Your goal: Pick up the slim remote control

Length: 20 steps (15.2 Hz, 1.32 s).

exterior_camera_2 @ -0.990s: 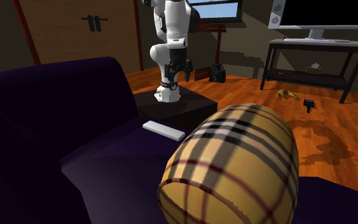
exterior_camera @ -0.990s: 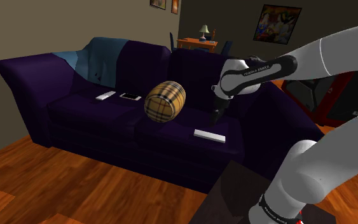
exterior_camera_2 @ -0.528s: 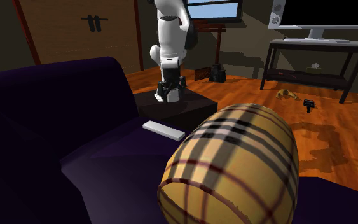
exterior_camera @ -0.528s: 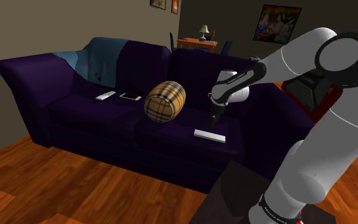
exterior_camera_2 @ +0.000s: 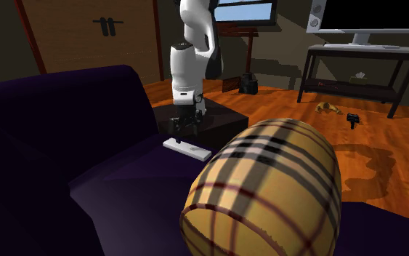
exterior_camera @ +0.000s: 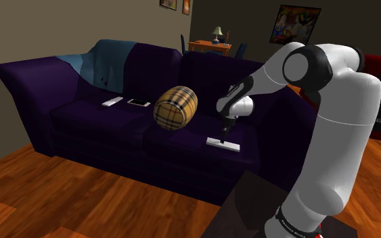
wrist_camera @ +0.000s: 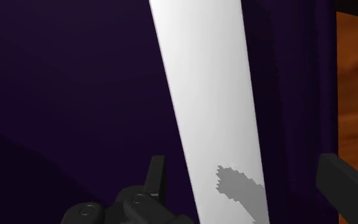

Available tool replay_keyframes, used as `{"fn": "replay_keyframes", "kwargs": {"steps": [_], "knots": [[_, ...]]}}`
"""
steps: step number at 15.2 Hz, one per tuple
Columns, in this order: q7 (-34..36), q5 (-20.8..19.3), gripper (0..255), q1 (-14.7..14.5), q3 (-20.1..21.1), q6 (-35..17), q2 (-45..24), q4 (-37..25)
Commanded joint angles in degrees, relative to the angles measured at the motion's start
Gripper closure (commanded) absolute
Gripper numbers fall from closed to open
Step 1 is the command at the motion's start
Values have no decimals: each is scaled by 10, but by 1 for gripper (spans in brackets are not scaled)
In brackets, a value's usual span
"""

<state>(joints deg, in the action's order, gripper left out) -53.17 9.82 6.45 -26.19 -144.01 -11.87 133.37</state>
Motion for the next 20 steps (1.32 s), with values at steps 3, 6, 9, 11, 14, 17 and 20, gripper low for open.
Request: {"fn": "replay_keyframes", "kwargs": {"steps": [3, 6, 9, 11, 14, 17, 20], "knots": [[-26, 30, 0, 12, 13, -25, -40, -11], [-39, 48, 0, 19, 23, -44, -62, -12], [-46, 58, 0, 23, 29, -53, -73, -12], [-46, 57, 255, 23, 29, -53, -73, -13], [-46, 58, 255, 24, 29, -53, -73, -13], [-46, 58, 255, 24, 29, -53, -73, -12], [-41, 52, 255, 20, 25, -47, -66, -12]]}}
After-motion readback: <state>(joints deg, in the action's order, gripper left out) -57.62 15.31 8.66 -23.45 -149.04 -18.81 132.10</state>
